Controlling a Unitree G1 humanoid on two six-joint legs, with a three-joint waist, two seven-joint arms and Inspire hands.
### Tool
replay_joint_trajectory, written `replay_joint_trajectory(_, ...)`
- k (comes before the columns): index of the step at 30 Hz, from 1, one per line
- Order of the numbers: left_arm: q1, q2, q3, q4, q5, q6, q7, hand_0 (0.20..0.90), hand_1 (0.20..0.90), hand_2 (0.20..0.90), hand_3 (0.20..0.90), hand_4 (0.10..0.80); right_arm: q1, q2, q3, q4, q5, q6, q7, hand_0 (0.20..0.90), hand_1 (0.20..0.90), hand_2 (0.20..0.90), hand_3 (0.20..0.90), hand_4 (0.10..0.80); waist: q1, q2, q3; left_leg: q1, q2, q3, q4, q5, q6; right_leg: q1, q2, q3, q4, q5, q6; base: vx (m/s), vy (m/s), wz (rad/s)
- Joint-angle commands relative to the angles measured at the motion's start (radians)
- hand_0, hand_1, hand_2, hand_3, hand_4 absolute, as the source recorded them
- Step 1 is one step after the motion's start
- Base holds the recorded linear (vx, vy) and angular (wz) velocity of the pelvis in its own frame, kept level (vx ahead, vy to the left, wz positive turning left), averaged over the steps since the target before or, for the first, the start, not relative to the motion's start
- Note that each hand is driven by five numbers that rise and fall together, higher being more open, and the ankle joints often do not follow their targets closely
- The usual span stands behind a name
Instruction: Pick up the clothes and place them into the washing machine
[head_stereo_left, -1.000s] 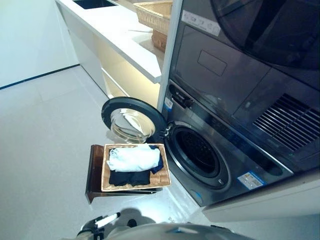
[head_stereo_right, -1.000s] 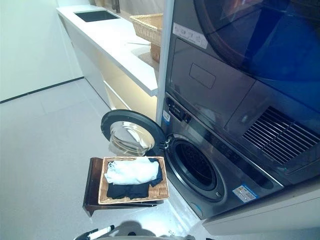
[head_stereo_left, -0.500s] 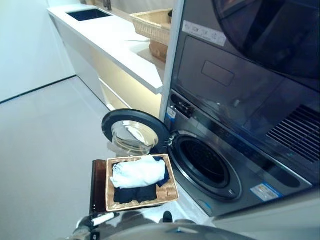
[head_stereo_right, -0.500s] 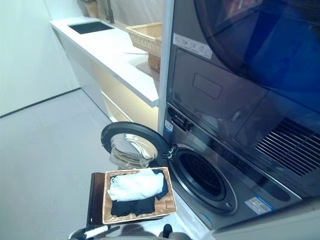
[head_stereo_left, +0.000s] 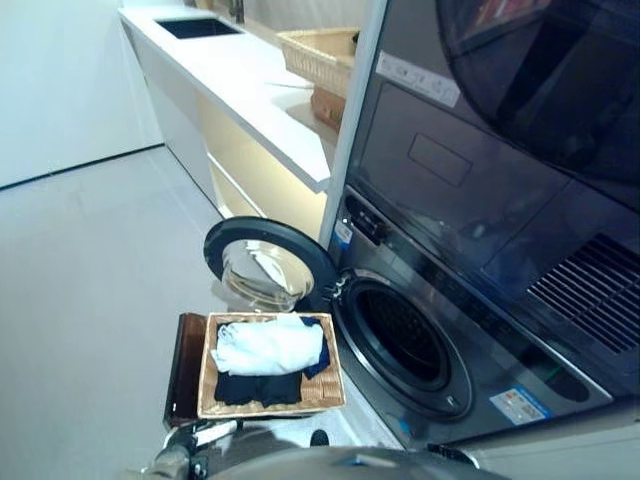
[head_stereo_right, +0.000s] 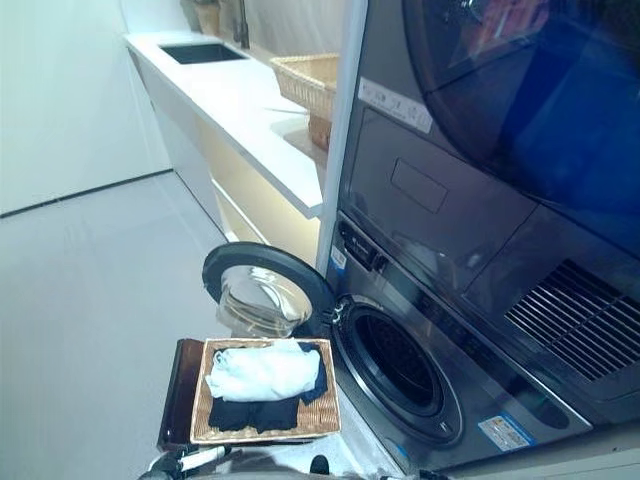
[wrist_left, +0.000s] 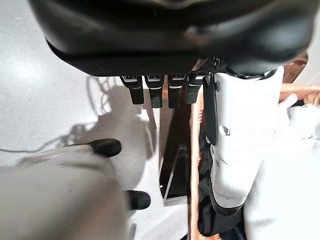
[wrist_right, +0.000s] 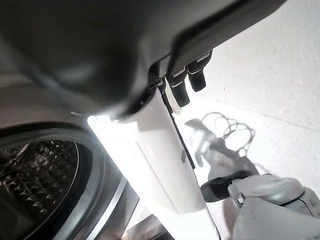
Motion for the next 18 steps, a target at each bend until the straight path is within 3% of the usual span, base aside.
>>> replay_joint_trajectory(1,-0.048,-0.008,-0.015,0.005,0.003,-0.026,0.019,0.900,0.900,0.900,0.900,0.800,-0.055,-0.053,0.003,0.010,0.003,-0.019,-0.017,0.900,0.900,0.900,0.900,0.800,-0.013,0.033,-0.026,-0.027,0.137,0.013,-0.193,0.188,-0.051,0.024,-0.054,0.027,0.154,-0.156,0.134,-0.063,0.287,0.15)
replay_joint_trajectory(2,-0.053,-0.015,-0.030,-0.009,0.011,-0.030,0.023,0.900,0.900,0.900,0.900,0.800,-0.064,-0.061,0.022,0.001,-0.020,-0.021,-0.025,0.900,0.900,0.900,0.900,0.800,-0.018,0.056,-0.024,-0.017,0.166,0.020,-0.202,0.185,-0.061,0.003,-0.064,0.030,0.185,-0.176,0.145,0.000,0.180,0.00)
replay_joint_trajectory(4,-0.060,-0.016,-0.040,-0.010,0.021,-0.028,0.023,0.900,0.900,0.900,0.900,0.800,-0.068,-0.065,0.024,-0.002,-0.033,-0.022,-0.033,0.900,0.900,0.900,0.900,0.800,-0.021,0.071,-0.024,-0.003,0.163,0.031,-0.218,0.184,-0.063,0.002,-0.074,0.023,0.193,-0.175,0.154,0.002,0.279,-0.24)
replay_joint_trajectory(5,-0.090,-0.003,-0.084,-0.034,0.042,-0.036,0.033,0.900,0.900,0.900,0.900,0.800,-0.105,-0.074,0.067,-0.042,-0.088,-0.017,-0.064,0.900,0.900,0.900,0.900,0.800,-0.024,0.084,-0.007,-0.012,0.126,0.029,-0.232,0.181,-0.055,-0.012,-0.102,0.041,0.177,-0.137,0.170,-0.019,0.288,-0.14)
replay_joint_trajectory(6,-0.090,-0.003,-0.084,-0.034,0.042,-0.036,0.033,0.900,0.900,0.900,0.900,0.800,-0.105,-0.074,0.067,-0.042,-0.088,-0.017,-0.064,0.900,0.900,0.900,0.900,0.800,-0.024,0.084,-0.008,-0.015,0.126,0.029,-0.232,0.181,-0.055,-0.014,-0.102,0.041,0.176,-0.136,0.170,-0.073,0.347,0.00)
replay_joint_trajectory(7,-0.114,0.023,-0.081,-0.041,0.054,-0.037,0.044,0.900,0.900,0.900,0.900,0.800,-0.142,-0.074,0.112,-0.063,-0.140,-0.013,-0.079,0.900,0.900,0.900,0.900,0.800,-0.015,0.090,-0.008,-0.019,0.101,0.047,-0.234,0.170,-0.048,-0.020,-0.125,0.055,0.148,-0.104,0.182,-0.032,0.148,-0.11)
replay_joint_trajectory(9,-0.137,0.045,-0.071,-0.041,0.048,-0.041,0.057,0.900,0.900,0.900,0.900,0.800,-0.196,-0.076,0.170,-0.081,-0.213,-0.010,-0.099,0.900,0.900,0.900,0.900,0.800,-0.001,0.094,0.003,-0.028,0.083,0.051,-0.234,0.160,-0.041,-0.037,-0.138,0.079,0.126,-0.087,0.186,-0.083,0.193,-0.41)
replay_joint_trajectory(13,-0.147,0.058,-0.047,-0.033,0.020,-0.044,0.076,0.900,0.900,0.900,0.900,0.800,-0.260,-0.067,0.231,-0.120,-0.292,-0.001,-0.119,0.900,0.900,0.900,0.900,0.800,0.013,0.091,0.019,-0.024,0.079,0.054,-0.234,0.160,-0.038,-0.032,-0.148,0.082,0.114,-0.087,0.192,-0.046,0.085,-0.10)
replay_joint_trajectory(18,-0.105,0.037,-0.022,-0.056,-0.008,-0.050,0.102,0.900,0.900,0.900,0.900,0.800,-0.342,-0.100,0.319,-0.326,-0.505,0.021,-0.192,0.900,0.900,0.900,0.900,0.800,0.022,0.085,0.037,-0.007,0.076,0.054,-0.234,0.157,-0.035,-0.013,-0.153,0.069,0.104,-0.098,0.197,0.020,0.039,0.02)
